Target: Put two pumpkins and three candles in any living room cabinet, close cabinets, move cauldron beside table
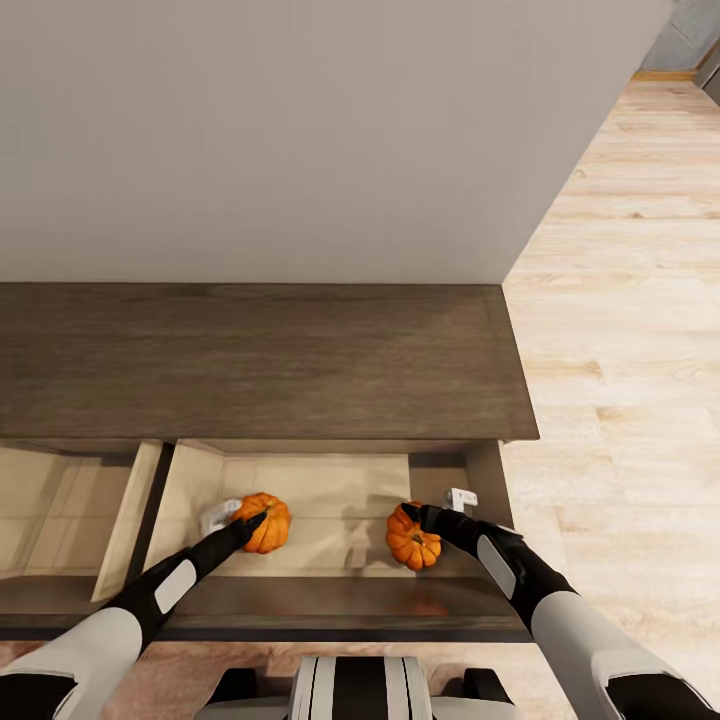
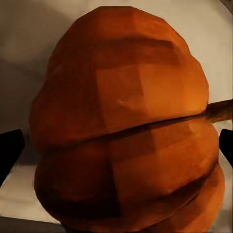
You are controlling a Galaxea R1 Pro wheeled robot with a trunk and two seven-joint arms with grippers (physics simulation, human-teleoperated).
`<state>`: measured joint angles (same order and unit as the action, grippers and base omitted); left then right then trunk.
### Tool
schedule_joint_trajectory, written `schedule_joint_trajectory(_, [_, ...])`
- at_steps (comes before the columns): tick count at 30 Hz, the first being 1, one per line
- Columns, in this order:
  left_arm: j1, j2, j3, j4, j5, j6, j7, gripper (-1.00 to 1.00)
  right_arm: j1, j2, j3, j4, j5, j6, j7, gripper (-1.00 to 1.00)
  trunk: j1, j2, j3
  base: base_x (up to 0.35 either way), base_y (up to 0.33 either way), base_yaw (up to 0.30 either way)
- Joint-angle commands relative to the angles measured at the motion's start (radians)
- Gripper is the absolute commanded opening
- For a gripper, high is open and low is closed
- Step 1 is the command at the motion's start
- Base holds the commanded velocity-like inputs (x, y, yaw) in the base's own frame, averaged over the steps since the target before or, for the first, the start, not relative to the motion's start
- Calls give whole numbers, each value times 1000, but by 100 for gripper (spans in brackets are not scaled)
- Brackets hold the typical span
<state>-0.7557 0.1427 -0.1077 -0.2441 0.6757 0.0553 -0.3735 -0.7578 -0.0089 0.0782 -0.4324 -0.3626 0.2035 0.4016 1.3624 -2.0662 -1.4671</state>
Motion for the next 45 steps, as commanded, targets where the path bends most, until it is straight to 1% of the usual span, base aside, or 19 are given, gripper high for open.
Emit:
schedule_joint_trajectory(1, [1, 6, -2, 28, 0, 0, 0, 100, 0, 0, 0, 0, 0, 0, 0, 100, 0, 0, 0, 0, 0, 0])
schedule_joint_trajectory(4, [1, 19, -1, 28, 1, 0, -1, 100, 0, -1, 0, 0, -1, 0, 0, 100, 0, 0, 0, 0, 0, 0])
schedule_joint_trajectory(14, [1, 38, -1, 28, 2, 0, -1, 100, 0, -2, 0, 0, -2, 2, 0, 100, 0, 0, 0, 0, 0, 0])
schedule_joint_trajectory(18, [2, 40, -1, 28, 2, 0, -2, 100, 0, -2, 0, 0, -2, 2, 0, 100, 0, 0, 0, 0, 0, 0])
schedule_joint_trajectory(20, [4, 46, 0, 28, 2, 0, -11, 100, 0, -1, 0, 0, -2, 2, 0, 100, 0, 0, 0, 0, 0, 0])
schedule_joint_trajectory(22, [9, 66, 0, 28, 5, 0, -30, 100, 0, 0, 0, 1, -2, 3, 0, 100, 0, 0, 0, 0, 0, 0])
schedule_joint_trajectory(23, [12, 78, 0, 32, 6, 0, -56, 100, 0, 1, 0, 1, -2, 4, 0, 100, 0, 0, 0, 0, 0, 0])
schedule_joint_trajectory(25, [14, 85, 0, 37, 5, 1, -95, 100, 0, 0, 0, 1, -2, 5, 2, 100, 0, 0, 0, 0, 0, 0])
schedule_joint_trajectory(28, [16, 88, 0, 41, 4, 1, -123, 100, 0, -1, 0, 1, -1, 5, 29, 100, 0, 0, 0, 0, 0, 0])
schedule_joint_trajectory(32, [18, 89, 0, 41, 4, 2, -129, 100, 0, -2, 0, 1, -1, 5, 47, 100, 0, 0, 0, 0, 0, 0])
schedule_joint_trajectory(38, [18, 83, -3, 41, 4, 9, -131, 100, 0, -3, 0, 1, -4, 5, 49, 100, 0, 0, 0, 0, 0, 0])
schedule_joint_trajectory(45, [18, 68, -4, 40, 5, 11, -132, 100, 0, -3, -1, 1, -7, 7, 49, 100, 0, 0, 0, 0, 0, 0])
